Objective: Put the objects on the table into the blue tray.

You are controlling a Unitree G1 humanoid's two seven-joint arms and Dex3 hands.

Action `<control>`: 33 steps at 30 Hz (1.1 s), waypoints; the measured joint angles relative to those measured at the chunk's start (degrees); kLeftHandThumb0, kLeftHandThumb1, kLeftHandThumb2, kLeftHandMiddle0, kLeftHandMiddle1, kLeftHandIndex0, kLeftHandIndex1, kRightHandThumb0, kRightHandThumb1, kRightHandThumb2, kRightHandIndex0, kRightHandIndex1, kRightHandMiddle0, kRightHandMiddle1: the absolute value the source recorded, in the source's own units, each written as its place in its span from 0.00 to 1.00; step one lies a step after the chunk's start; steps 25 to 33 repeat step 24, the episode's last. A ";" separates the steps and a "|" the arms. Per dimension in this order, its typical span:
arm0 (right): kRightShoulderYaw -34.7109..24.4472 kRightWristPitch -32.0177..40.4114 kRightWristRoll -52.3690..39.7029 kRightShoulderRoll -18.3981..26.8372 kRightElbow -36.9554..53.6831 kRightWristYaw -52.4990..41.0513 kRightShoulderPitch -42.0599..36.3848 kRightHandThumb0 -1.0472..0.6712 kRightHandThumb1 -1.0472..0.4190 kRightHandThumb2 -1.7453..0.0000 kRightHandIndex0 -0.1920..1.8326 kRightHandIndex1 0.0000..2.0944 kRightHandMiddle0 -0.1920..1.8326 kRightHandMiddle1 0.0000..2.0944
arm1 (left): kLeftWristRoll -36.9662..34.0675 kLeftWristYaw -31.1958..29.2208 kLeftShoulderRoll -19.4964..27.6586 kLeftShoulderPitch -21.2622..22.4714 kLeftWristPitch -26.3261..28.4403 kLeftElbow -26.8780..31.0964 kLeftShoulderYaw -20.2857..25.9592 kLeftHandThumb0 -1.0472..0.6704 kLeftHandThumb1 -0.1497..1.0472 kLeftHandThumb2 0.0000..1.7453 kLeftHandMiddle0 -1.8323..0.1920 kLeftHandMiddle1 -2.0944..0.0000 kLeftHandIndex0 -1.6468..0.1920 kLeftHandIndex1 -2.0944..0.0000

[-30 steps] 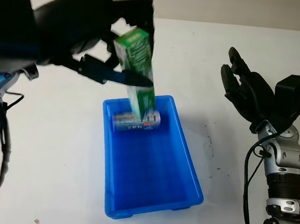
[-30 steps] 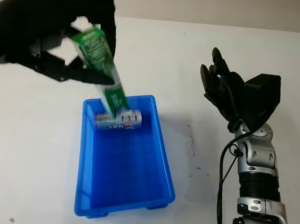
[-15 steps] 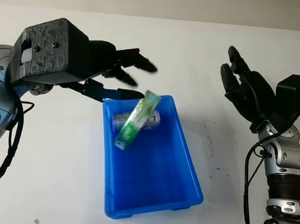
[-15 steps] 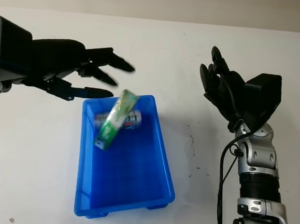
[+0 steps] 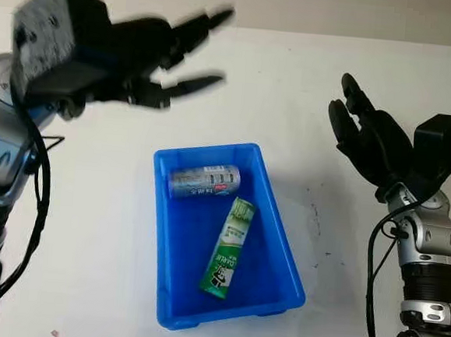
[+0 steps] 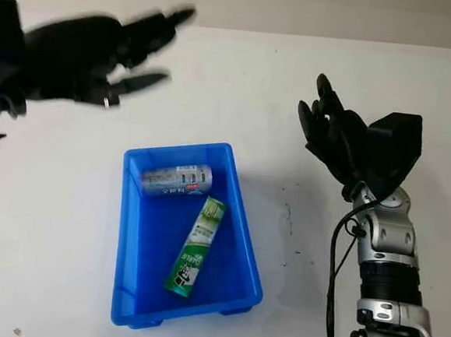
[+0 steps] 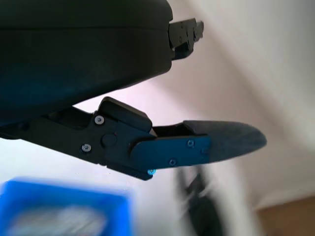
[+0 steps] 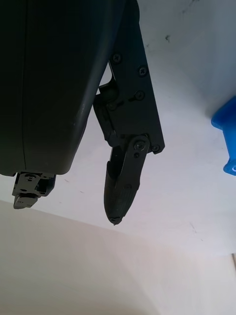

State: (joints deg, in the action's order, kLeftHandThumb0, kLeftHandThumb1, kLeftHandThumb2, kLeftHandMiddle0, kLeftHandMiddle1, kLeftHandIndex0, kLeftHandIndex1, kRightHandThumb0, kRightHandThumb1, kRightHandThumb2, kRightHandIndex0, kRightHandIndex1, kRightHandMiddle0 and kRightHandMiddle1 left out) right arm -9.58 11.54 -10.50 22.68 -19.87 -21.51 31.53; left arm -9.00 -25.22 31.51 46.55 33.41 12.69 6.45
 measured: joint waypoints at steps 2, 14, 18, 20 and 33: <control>-0.01 -0.16 -0.23 -0.52 -0.02 0.38 -0.02 0.28 0.00 0.66 0.00 0.00 0.00 0.00 | -0.80 4.01 -2.20 -1.22 -3.80 -2.80 4.32 0.12 1.00 0.40 1.00 1.00 1.00 1.00; -0.03 -2.25 -0.38 -3.34 -0.04 3.33 1.46 0.20 0.00 0.59 0.00 0.00 0.00 0.00 | -0.37 17.19 -9.88 -15.24 -18.66 -17.87 11.12 0.18 1.00 0.43 1.00 1.00 1.00 1.00; -0.03 -2.17 -0.45 -4.05 -0.03 4.56 2.73 0.18 0.00 0.57 0.00 0.00 0.00 0.00 | -0.64 17.90 -10.92 -17.24 -21.77 -20.52 11.15 0.17 1.00 0.41 1.00 1.00 1.00 1.00; -0.03 -1.94 -0.35 -4.09 -0.03 5.56 2.99 0.18 0.00 0.56 0.00 0.00 0.00 0.00 | -0.57 17.47 -11.14 -17.72 -22.92 -22.83 10.82 0.15 1.00 0.40 1.00 1.00 1.00 1.00; -0.10 -1.63 -0.37 -4.53 -0.03 7.30 3.22 0.18 0.00 0.55 0.00 0.00 0.00 0.00 | 0.27 17.16 -11.90 -18.93 -24.18 -26.25 8.86 0.15 1.00 0.41 1.00 1.00 1.00 1.00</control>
